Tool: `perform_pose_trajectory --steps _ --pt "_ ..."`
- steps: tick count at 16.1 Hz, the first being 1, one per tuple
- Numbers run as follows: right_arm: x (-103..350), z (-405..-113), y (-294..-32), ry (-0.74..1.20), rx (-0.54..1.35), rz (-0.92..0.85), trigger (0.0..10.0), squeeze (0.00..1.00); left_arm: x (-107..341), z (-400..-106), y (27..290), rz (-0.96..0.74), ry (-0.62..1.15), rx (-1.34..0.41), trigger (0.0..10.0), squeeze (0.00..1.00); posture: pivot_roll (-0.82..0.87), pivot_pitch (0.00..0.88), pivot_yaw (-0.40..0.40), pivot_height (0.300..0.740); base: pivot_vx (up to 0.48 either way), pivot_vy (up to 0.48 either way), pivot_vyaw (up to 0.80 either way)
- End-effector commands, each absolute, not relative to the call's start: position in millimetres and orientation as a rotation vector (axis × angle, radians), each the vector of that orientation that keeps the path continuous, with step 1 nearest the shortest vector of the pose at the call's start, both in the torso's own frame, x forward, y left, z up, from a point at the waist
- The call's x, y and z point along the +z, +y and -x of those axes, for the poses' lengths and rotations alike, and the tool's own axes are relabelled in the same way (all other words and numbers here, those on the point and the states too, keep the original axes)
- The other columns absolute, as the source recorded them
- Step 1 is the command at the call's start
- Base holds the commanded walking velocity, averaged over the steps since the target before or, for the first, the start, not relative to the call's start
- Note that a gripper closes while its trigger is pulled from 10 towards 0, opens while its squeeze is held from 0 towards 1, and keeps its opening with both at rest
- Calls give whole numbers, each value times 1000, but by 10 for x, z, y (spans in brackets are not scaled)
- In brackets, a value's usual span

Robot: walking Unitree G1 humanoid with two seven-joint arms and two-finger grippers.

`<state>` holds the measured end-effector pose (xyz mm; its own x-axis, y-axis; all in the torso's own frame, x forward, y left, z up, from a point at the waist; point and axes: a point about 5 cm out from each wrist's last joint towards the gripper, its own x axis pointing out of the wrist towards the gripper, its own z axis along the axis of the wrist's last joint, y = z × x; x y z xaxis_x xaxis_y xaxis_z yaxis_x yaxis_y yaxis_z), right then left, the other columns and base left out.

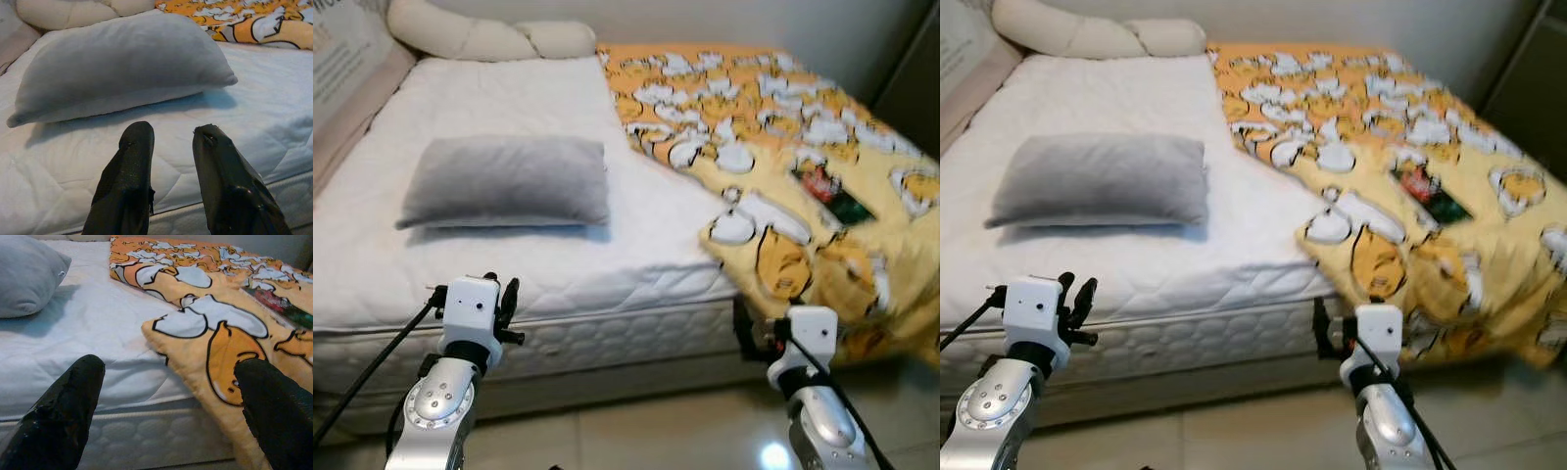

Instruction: Clean up the room

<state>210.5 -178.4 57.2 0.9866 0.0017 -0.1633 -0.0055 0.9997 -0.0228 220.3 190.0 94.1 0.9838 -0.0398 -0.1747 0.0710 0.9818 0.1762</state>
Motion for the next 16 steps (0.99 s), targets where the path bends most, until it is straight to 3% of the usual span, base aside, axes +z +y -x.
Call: perform_pose_trajectory --steps 1,12,16 --pt "574 -2089 -1847 164 -18 26 10000 0 951 -2212 1835 -183 165 -79 10000 0 -12 0 -10 740 0 398 0" --pt "603 -2135 -1815 151 -8 20 10000 0 967 -2236 1841 -178 153 -75 10000 0 -10 0 -8 740 0 398 0" --pt "662 -2183 -1802 127 11 -8 10000 0 1026 -2269 1826 -171 126 -66 10000 0 -9 0 -7 740 0 0 0"
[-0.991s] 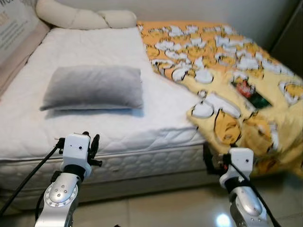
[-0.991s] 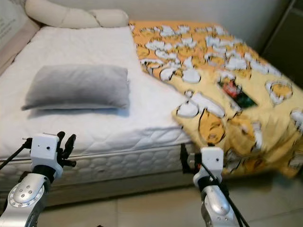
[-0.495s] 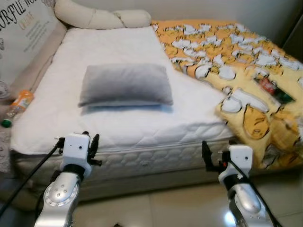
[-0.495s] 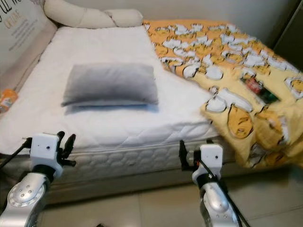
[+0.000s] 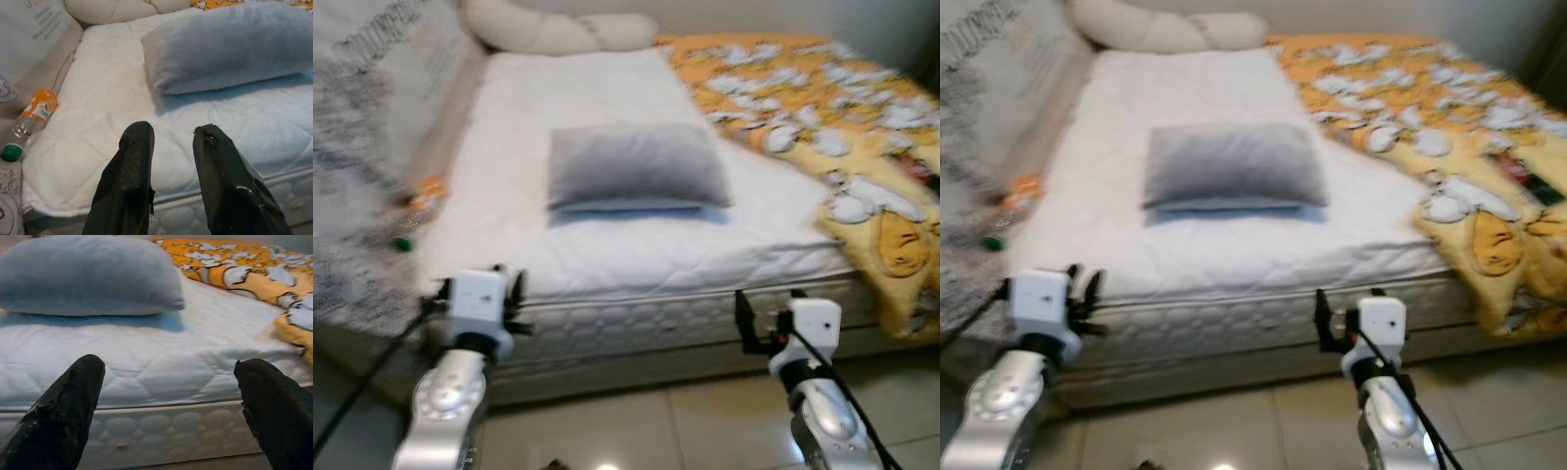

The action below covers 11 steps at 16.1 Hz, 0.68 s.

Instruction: Clean up the room

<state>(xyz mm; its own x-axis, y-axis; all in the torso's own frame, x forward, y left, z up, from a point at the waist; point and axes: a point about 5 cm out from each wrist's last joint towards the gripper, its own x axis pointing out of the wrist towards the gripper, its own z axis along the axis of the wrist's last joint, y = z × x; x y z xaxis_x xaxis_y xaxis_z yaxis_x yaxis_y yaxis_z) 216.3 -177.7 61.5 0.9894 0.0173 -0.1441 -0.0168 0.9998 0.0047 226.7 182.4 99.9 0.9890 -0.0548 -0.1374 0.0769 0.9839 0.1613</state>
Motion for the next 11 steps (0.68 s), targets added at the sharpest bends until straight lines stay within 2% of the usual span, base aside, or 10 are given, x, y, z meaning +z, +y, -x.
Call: perform_pose_trajectory --steps 1,2,3,4,9,11 --pt "707 -2217 -1783 111 26 -9 10000 0 1036 -2282 1820 -170 119 -68 10000 0 -10 0 -6 740 0 0 0" --pt "725 -2233 -1777 105 29 -15 10000 0 1037 -2285 1815 -154 121 -71 10000 82 -11 0 -4 740 0 0 0" --pt "737 -2245 -1773 102 32 -17 10000 0 1034 -2287 1809 -132 128 -73 10000 514 -11 0 -4 740 0 0 0" --pt "741 -2252 -1774 100 34 -16 10000 0 1037 -2290 1804 -121 130 -76 10000 1000 -11 0 -3 740 0 0 0" --pt "762 -2277 -1746 97 74 33 10000 0 1074 -2307 1798 -130 117 -85 10000 1000 -10 0 0 740 0 0 0" --pt "762 -2288 -1736 100 79 31 10000 0 1083 -2321 1805 -135 115 -86 10000 1000 -9 0 1 740 122 0 759"
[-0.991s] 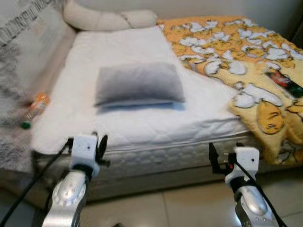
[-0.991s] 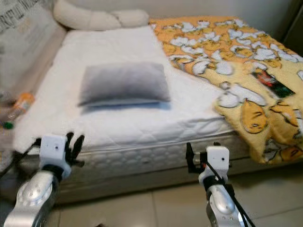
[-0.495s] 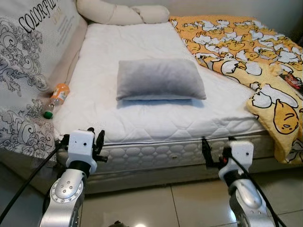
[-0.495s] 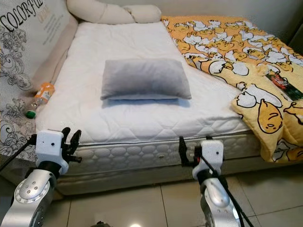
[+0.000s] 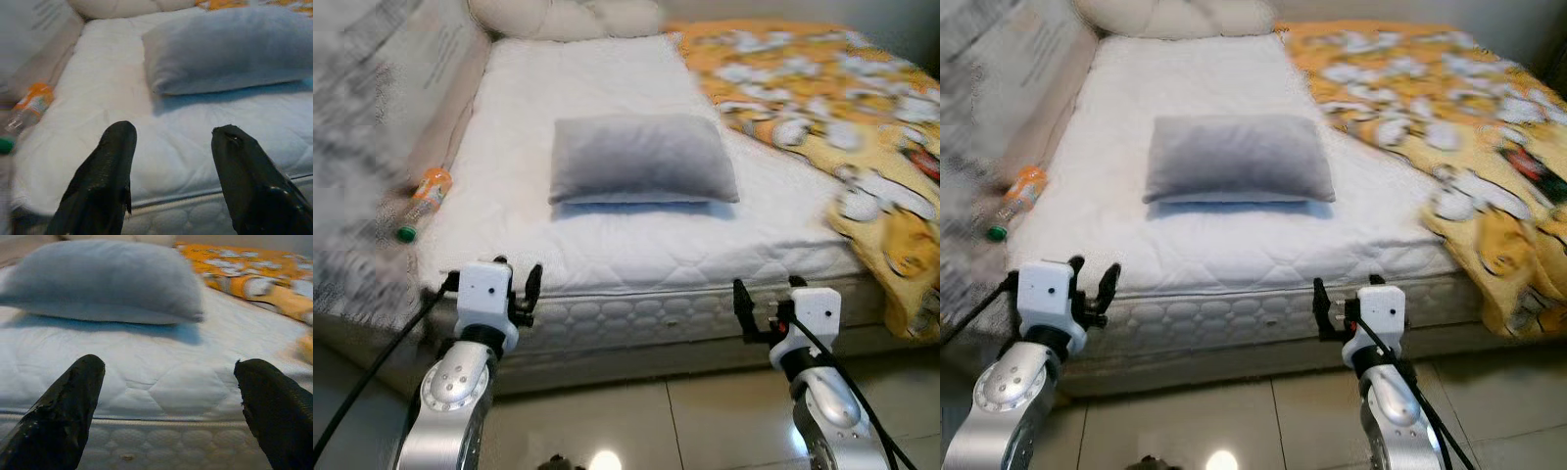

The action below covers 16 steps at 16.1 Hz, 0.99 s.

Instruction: Clean up the room

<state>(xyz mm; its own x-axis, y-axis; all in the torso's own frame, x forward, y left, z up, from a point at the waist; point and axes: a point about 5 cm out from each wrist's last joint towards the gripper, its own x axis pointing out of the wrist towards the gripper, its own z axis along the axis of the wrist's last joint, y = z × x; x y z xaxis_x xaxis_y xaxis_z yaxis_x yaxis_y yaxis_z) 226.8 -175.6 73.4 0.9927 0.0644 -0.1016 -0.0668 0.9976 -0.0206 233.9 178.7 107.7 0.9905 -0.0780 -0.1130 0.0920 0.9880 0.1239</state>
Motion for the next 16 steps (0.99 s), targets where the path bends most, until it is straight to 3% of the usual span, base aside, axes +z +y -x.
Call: perform_pose_trajectory --steps 1,10,16 --pt "762 -2290 -1734 100 81 31 10000 0 1085 -2323 1806 -136 115 -85 10000 1000 -9 0 1 740 244 0 800" --pt "767 -2304 -1623 109 162 48 10000 0 1085 -2342 1815 -143 119 -82 10000 1000 -7 0 7 740 242 0 800" --pt "778 -2320 -1625 118 173 28 10000 0 1018 -2268 1747 -130 127 -129 10000 1000 1 0 5 740 257 0 0"
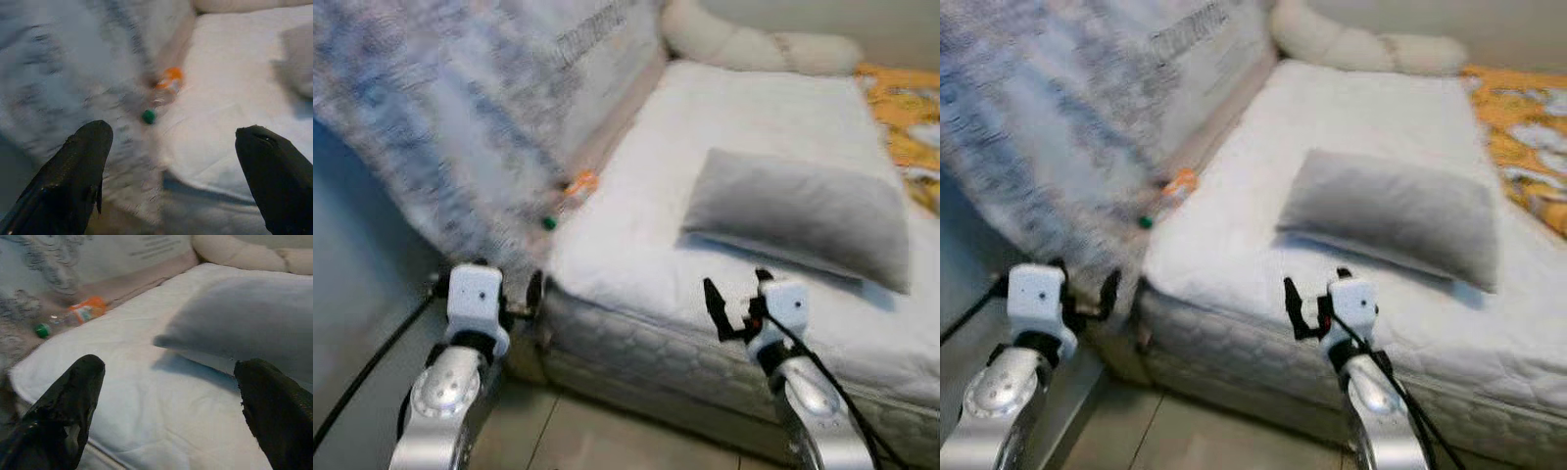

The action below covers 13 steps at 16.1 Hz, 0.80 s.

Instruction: Clean up the room

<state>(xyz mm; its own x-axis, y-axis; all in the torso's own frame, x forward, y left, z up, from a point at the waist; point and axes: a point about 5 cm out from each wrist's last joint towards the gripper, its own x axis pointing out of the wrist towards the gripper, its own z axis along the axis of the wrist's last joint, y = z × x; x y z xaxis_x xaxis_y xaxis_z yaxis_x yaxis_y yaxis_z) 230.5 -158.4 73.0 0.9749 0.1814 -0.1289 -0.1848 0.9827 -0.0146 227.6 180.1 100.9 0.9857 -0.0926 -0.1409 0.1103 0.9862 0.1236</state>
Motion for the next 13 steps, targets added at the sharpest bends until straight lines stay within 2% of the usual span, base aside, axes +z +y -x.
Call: perform_pose_trajectory --steps 1,5,11,13 --pt "793 -2321 -1604 112 182 34 10000 0 1010 -2252 1749 -138 137 -147 10000 1000 4 0 7 740 259 0 0" --pt "828 -2327 -1536 110 217 72 10000 0 1020 -2216 1723 -165 133 -210 10000 1000 6 0 6 740 262 0 0" --pt "810 -2314 -1519 132 221 85 10000 0 1061 -2154 1579 -183 136 -379 10000 1000 7 0 6 740 261 0 728" --pt "805 -2319 -1510 136 222 88 10000 0 1077 -2150 1583 -185 141 -406 10000 1000 9 0 6 740 261 0 0"
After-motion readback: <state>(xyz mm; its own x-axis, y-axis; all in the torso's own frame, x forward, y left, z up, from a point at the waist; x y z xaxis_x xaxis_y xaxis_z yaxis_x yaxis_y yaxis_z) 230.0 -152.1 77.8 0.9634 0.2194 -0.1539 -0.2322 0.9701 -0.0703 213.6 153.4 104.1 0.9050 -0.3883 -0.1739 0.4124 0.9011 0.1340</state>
